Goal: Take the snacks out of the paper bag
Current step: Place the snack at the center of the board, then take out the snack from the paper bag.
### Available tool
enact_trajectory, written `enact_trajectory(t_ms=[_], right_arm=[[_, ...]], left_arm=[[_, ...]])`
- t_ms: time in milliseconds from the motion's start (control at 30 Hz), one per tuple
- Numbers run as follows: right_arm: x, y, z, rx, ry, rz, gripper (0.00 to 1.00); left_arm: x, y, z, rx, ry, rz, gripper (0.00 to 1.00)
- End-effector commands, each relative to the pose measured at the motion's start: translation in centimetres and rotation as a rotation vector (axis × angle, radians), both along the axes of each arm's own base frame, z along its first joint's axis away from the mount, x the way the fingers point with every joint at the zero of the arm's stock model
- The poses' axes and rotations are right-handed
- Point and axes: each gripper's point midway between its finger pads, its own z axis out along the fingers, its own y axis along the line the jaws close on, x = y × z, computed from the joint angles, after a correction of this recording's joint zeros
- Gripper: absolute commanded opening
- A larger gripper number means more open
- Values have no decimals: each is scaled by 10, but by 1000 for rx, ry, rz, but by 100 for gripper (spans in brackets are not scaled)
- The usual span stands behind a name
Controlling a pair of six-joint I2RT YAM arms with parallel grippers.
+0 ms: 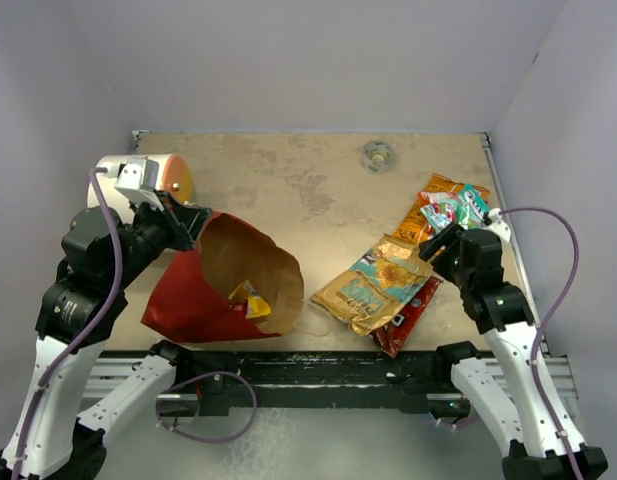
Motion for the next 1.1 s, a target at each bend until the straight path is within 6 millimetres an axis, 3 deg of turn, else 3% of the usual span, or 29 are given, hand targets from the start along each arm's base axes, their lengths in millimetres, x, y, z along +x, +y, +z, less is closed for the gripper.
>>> enact_trajectory(t_ms=[0, 167, 367, 667, 900, 967, 1067], right_arm=[[29, 42, 56, -48, -204, 343, 68], [30, 131, 41, 205, -240, 790, 71], [13, 200, 31, 223, -262, 997, 78], [16, 229, -22, 288, -153, 1110, 81], [56, 237, -12, 104, -217, 1123, 81], [61, 252, -8, 61, -279, 1182, 81], [49, 285, -8, 118, -323, 1305, 80]], left_arm=[[-6, -23, 48, -59, -142, -142, 0], [-9, -40, 52, -28, -188, -257, 0], [-1, -39, 32, 17, -129, -247, 0], [-6, -32, 23, 31, -111, -219, 0], [-11, -30, 20, 33, -99, -218, 0], [-12, -30, 18, 32, -93, -221, 0], [-15, -29, 20, 28, -96, -220, 0]])
